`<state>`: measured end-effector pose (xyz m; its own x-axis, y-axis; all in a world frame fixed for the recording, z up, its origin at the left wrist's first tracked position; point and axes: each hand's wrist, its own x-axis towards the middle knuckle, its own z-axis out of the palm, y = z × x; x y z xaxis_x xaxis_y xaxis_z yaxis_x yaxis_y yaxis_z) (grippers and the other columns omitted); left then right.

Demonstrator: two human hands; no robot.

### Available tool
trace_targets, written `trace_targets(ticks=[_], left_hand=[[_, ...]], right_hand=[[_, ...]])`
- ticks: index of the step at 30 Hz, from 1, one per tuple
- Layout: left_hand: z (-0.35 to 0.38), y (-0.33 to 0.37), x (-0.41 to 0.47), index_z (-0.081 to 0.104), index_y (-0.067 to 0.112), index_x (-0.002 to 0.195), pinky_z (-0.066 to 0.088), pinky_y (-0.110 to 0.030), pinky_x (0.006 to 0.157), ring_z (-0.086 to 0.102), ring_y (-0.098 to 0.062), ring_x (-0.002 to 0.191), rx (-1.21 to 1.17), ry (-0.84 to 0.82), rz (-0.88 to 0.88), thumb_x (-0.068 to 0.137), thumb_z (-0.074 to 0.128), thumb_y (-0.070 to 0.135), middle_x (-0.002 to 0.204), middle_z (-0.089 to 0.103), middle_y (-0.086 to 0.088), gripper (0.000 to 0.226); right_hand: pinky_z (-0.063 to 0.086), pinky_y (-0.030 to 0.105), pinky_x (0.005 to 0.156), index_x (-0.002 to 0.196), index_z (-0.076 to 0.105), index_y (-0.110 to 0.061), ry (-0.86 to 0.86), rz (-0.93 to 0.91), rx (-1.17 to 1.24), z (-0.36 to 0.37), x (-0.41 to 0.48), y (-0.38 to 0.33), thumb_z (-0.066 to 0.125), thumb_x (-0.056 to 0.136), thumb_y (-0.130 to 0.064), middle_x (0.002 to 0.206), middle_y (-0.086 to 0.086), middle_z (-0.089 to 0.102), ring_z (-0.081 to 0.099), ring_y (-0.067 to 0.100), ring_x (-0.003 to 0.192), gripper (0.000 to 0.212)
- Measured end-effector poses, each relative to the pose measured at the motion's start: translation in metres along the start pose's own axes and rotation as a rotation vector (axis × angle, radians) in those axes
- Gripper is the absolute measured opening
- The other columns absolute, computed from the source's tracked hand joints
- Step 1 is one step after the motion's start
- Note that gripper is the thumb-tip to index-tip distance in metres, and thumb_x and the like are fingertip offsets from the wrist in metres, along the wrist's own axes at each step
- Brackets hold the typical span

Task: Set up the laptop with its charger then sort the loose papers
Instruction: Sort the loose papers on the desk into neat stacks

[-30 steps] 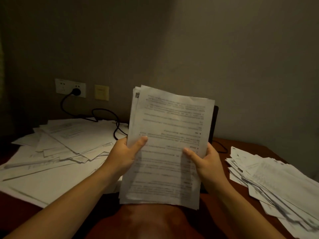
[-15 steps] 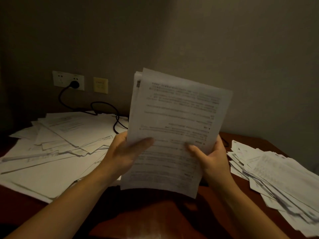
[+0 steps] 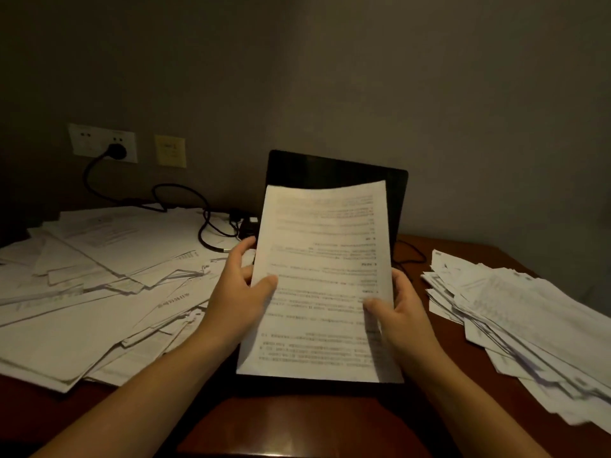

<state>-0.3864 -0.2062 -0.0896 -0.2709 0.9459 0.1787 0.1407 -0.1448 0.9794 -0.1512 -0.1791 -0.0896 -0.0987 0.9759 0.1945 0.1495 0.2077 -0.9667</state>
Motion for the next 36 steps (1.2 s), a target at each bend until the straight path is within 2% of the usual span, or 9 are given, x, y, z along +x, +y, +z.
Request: trace_targets(ticks=[4,5,7,9,12,17,22,30,36], left_hand=[[0.019,-0.004,0.008,0.041,0.039,0.146,0.061,-0.035,0.072,0.073,-0.01,0.088,0.068,-0.112,-0.055,0.096,0.063,0.008,0.104,0.074,0.013,0.063],[0.023,-0.005,0.009,0.044,0.039,0.144,0.059,-0.029,0.068,0.072,-0.007,0.087,0.105,-0.141,-0.06,0.096,0.062,0.006,0.101,0.073,0.015,0.061],[0.031,-0.007,0.013,0.049,0.04,0.14,0.053,-0.019,0.06,0.07,-0.002,0.084,0.212,-0.198,-0.045,0.095,0.062,0.007,0.096,0.072,0.018,0.058],[0.036,-0.009,0.018,0.055,0.04,0.135,0.052,-0.018,0.061,0.071,-0.003,0.085,0.31,-0.247,-0.02,0.094,0.062,0.008,0.095,0.075,0.014,0.053],[0.046,-0.012,0.023,0.056,0.042,0.133,0.059,-0.027,0.073,0.071,-0.008,0.092,0.416,-0.272,0.027,0.094,0.062,0.01,0.1,0.075,0.011,0.051],[0.062,-0.014,0.026,0.052,0.04,0.135,0.052,-0.024,0.061,0.066,-0.007,0.077,0.65,-0.239,0.147,0.097,0.06,0.02,0.109,0.066,0.019,0.044],[0.073,-0.016,0.03,0.055,0.032,0.132,0.05,-0.031,0.079,0.052,-0.011,0.1,0.925,-0.251,0.231,0.1,0.052,0.031,0.111,0.058,0.009,0.032],[0.076,-0.018,0.036,0.052,0.027,0.139,0.033,-0.037,0.104,0.038,-0.021,0.126,1.182,-0.289,0.217,0.1,0.043,0.049,0.137,0.045,0.0,0.046],[0.058,-0.022,0.033,0.044,0.035,0.146,0.019,-0.047,0.118,0.015,-0.023,0.149,1.142,-0.291,0.194,0.099,0.043,0.056,0.157,0.029,-0.002,0.051]], right_hand=[[0.06,0.038,0.088,0.144,0.034,-0.038,0.046,0.012,-0.23,-0.018,0.002,0.017,0.064,0.094,-0.005,0.119,-0.019,0.06,0.065,0.009,0.108,0.067],[0.059,0.033,0.089,0.143,0.03,-0.042,0.043,0.004,-0.303,-0.022,0.001,0.022,0.063,0.095,-0.006,0.113,-0.026,0.055,0.062,0.005,0.107,0.069],[0.055,0.017,0.074,0.13,0.028,-0.046,0.038,-0.02,-0.456,-0.027,0.0,0.03,0.06,0.097,-0.01,0.103,-0.034,0.048,0.057,-0.004,0.096,0.058],[0.055,0.018,0.066,0.123,0.039,-0.041,0.084,-0.076,-0.653,-0.033,0.0,0.037,0.056,0.099,-0.018,0.105,-0.025,0.055,0.061,0.0,0.091,0.037],[0.056,0.026,0.063,0.127,0.042,-0.034,0.148,-0.085,-0.911,-0.041,0.004,0.043,0.047,0.101,-0.029,0.104,-0.009,0.054,0.06,0.009,0.078,0.027],[0.054,0.031,0.064,0.12,0.046,-0.027,0.147,-0.074,-1.006,-0.054,0.018,0.045,0.042,0.102,-0.028,0.098,-0.005,0.048,0.054,0.011,0.076,0.018],[0.052,0.037,0.075,0.107,0.051,-0.025,0.151,-0.043,-1.094,-0.069,0.034,0.054,0.04,0.101,-0.027,0.094,-0.002,0.05,0.05,0.013,0.083,0.012],[0.052,0.038,0.084,0.104,0.057,-0.024,0.122,0.112,-1.27,-0.076,0.04,0.056,0.036,0.102,-0.043,0.107,0.003,0.052,0.049,0.017,0.094,0.028],[0.041,0.038,0.101,0.137,0.056,-0.024,0.108,-0.029,-1.213,-0.057,0.038,0.032,0.049,0.099,-0.041,0.137,0.003,0.047,0.041,0.02,0.124,0.041]])
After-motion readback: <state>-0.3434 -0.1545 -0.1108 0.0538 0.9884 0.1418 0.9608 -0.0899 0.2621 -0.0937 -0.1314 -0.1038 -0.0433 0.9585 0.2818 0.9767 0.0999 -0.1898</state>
